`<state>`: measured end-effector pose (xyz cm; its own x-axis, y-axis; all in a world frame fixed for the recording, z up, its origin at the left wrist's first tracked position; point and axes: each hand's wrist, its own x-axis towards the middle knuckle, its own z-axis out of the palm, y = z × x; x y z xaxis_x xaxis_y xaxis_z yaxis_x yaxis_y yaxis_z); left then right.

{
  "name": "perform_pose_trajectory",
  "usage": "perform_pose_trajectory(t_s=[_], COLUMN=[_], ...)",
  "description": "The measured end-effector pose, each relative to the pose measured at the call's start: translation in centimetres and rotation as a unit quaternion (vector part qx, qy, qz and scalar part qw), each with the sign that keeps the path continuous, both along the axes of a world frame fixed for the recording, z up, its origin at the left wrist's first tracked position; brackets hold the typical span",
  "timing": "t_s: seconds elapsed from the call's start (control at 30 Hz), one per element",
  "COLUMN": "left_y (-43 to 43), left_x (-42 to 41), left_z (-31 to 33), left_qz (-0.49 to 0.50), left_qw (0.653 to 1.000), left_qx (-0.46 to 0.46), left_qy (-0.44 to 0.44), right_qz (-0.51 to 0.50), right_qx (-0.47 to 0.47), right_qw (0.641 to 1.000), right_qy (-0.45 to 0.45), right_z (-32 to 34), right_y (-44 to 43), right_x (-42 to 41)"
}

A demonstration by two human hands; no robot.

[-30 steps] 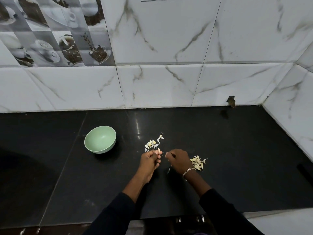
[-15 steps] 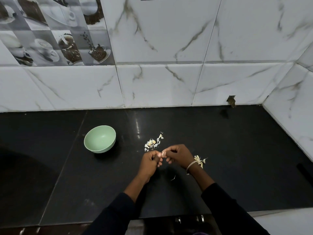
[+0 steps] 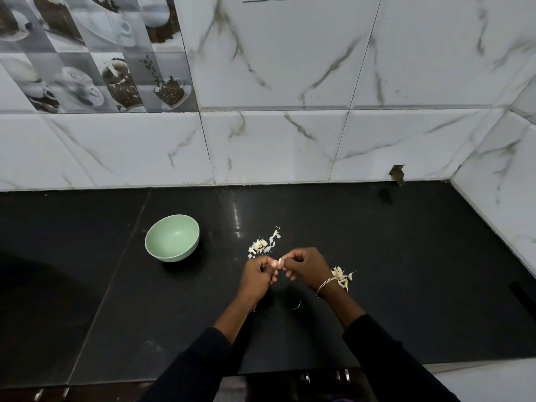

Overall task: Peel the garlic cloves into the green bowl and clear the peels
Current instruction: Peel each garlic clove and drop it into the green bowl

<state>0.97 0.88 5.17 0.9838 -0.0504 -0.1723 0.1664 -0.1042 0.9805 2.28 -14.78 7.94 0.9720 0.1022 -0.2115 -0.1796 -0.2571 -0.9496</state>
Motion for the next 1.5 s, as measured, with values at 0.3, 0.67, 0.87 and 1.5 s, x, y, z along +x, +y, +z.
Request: perform_pose_trajectory(t_s=[0.3,0.67,0.87,1.5], left_y=[0.1,-0.1,-0.1,0.5], left_x=[0.2,0.2,0.3,0.9], left_z=[-0.1,-0.2,0.0,0.5], left_qz=[0.006,-0.003,-0.014,-0.031], left_qw=[1.000,0.997,0.988,0.998], left_qx=[0.003,-0.040,-0.091,0.043], left_qy=[0.006,0.061,0.127,-0.026], right_qz=[-0.041,-0.052,-0.057,-0.096], right_qx=[0.008,0.010,-0.018,0.029], right_qw=[0.999,0.999,0.998,0.995], right_qy=[-0.007,0.010,0.014,0.028], right_z=[-0.2,-0.7,-0.8,-0.7], right_y=[0.9,0.9,0.9,1.2], right_x=[-0.3,-0.5,-0.7,-0.4])
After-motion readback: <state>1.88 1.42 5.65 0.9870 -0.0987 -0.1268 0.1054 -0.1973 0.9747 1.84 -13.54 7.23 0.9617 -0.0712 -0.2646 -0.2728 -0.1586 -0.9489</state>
